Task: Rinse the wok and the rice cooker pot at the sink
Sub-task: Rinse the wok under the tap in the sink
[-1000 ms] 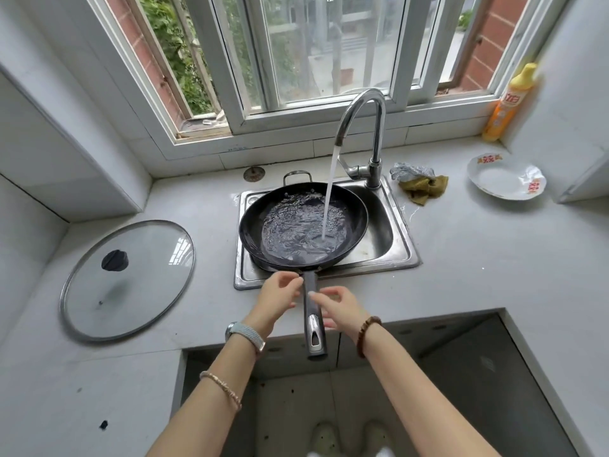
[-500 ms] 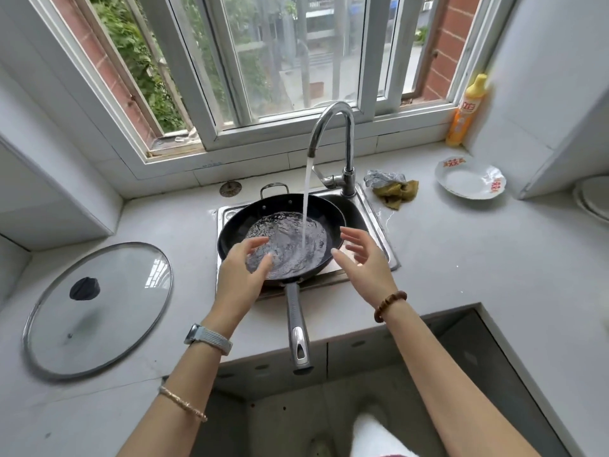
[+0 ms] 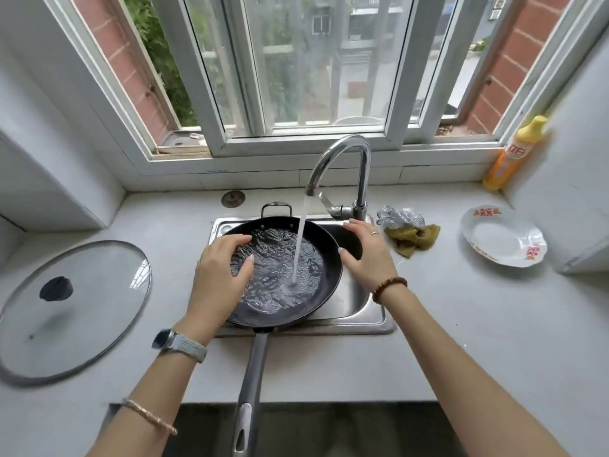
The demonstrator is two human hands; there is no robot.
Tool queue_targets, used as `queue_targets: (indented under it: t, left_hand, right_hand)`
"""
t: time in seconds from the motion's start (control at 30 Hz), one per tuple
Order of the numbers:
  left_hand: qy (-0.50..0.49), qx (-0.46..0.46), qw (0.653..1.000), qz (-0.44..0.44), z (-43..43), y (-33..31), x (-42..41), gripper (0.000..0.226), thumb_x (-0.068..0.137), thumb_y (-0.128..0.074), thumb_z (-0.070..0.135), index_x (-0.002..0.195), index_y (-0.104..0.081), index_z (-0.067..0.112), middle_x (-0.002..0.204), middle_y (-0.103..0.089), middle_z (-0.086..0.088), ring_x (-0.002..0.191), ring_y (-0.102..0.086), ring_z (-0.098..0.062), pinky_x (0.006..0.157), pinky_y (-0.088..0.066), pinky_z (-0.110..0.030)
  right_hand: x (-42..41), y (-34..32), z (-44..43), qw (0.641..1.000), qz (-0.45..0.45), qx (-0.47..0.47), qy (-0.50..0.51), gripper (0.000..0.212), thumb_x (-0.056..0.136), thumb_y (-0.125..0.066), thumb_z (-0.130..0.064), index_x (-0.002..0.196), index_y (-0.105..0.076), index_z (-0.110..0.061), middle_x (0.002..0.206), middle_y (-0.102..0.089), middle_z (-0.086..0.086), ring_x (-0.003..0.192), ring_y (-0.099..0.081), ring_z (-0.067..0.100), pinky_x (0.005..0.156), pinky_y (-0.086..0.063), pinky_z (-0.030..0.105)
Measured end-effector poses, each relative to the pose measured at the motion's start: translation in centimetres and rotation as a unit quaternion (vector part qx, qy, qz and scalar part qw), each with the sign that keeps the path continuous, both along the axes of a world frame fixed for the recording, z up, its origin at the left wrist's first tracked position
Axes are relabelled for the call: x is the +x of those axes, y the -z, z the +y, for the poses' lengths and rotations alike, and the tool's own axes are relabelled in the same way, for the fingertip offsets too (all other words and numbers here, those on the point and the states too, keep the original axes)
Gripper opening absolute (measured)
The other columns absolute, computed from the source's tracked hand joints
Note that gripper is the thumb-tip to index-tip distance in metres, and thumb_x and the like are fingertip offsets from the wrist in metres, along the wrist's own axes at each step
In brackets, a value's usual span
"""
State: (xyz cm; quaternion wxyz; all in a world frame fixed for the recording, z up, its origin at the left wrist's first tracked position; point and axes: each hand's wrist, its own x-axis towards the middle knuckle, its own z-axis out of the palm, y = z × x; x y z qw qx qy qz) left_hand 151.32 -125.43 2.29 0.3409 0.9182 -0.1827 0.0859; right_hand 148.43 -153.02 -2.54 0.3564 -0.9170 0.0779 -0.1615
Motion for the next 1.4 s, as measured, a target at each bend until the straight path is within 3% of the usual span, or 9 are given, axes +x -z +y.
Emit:
queue_targets:
  t: [0.13,0.27,0.5,0.77,0.93,1.2,1.4]
  left_hand:
    - [-0.036,0.014,0.999,0.01,-1.5,0.0,0.9,0.033,0.09,-0.063,0.015,0.123,-0.06,0.018,0.12,-0.06,0.001,0.115,-0.051,-0.018,0.102,-0.04,-0.036]
    - [-0.058,0.034,0.998,0.012,-2.3,0.0,1.6,0.033,0.09,-0.062,0.016,0.123,-0.059,0.019,0.121,-0.059,0.003,0.116,-0.052,-0.018,0.104,-0.041,-0.044]
    - [-0.097,0.057,0.994,0.02,-2.7,0.3,2.4,0.033,0.091,-0.061,0.016,0.124,-0.059,0.019,0.123,-0.059,0.003,0.118,-0.051,-0.017,0.106,-0.04,-0.044]
    - [-0.119,0.057,0.991,0.028,-2.6,0.8,2.2,0.032,0.091,-0.061,0.015,0.123,-0.06,0.02,0.121,-0.059,0.005,0.118,-0.051,-0.015,0.106,-0.04,-0.043]
    - [-0.129,0.06,0.989,0.027,-2.4,1.0,2.2,0.032,0.091,-0.061,0.014,0.123,-0.06,0.02,0.121,-0.06,0.004,0.117,-0.051,-0.015,0.105,-0.04,-0.043]
    - [-0.135,0.048,0.989,0.024,-2.2,1.2,1.8,0.032,0.091,-0.06,0.015,0.123,-0.06,0.021,0.122,-0.059,0.006,0.117,-0.051,-0.014,0.105,-0.04,-0.044]
    - [-0.124,0.034,0.991,0.022,-2.1,1.5,1.2,0.031,0.091,-0.06,0.015,0.121,-0.06,0.021,0.122,-0.059,0.006,0.117,-0.051,-0.014,0.106,-0.04,-0.044]
  right_hand:
    - [5.0,0.9,-2.4,0.994,0.044,-0.091,-0.051,0.053,0.084,-0.067,-0.024,0.135,-0.053,-0.014,0.139,-0.05,0.001,0.13,-0.042,0.019,0.111,-0.026,0.026]
    - [10.1,2.3,-3.5,0.978,0.075,-0.161,-0.114,0.058,0.086,-0.065,-0.026,0.139,-0.047,-0.011,0.146,-0.044,0.003,0.137,-0.036,0.02,0.116,-0.026,0.032]
    - [15.9,4.0,-3.5,0.93,0.147,-0.294,-0.164,0.065,0.088,-0.06,-0.029,0.145,-0.036,-0.012,0.154,-0.032,0.003,0.145,-0.021,0.019,0.119,-0.021,0.034]
    - [17.7,4.5,-3.6,0.905,0.141,-0.364,-0.171,0.06,0.087,-0.058,-0.028,0.142,-0.038,-0.016,0.151,-0.035,-0.001,0.142,-0.024,0.018,0.113,-0.023,0.033]
    - [18.2,3.9,-3.4,0.884,0.121,-0.426,-0.15,0.045,0.086,-0.052,-0.02,0.132,-0.048,-0.017,0.139,-0.048,-0.001,0.129,-0.04,0.019,0.105,-0.032,0.035]
    - [17.5,3.5,-4.1,0.901,0.068,-0.419,-0.092,0.034,0.087,-0.044,-0.004,0.118,-0.056,-0.004,0.124,-0.057,0.014,0.116,-0.048,0.03,0.102,-0.036,0.038]
    - [16.1,2.9,-4.5,0.946,0.079,-0.277,-0.147,0.052,0.086,-0.058,-0.009,0.137,-0.047,-0.005,0.143,-0.048,0.012,0.137,-0.037,0.027,0.114,-0.026,0.034]
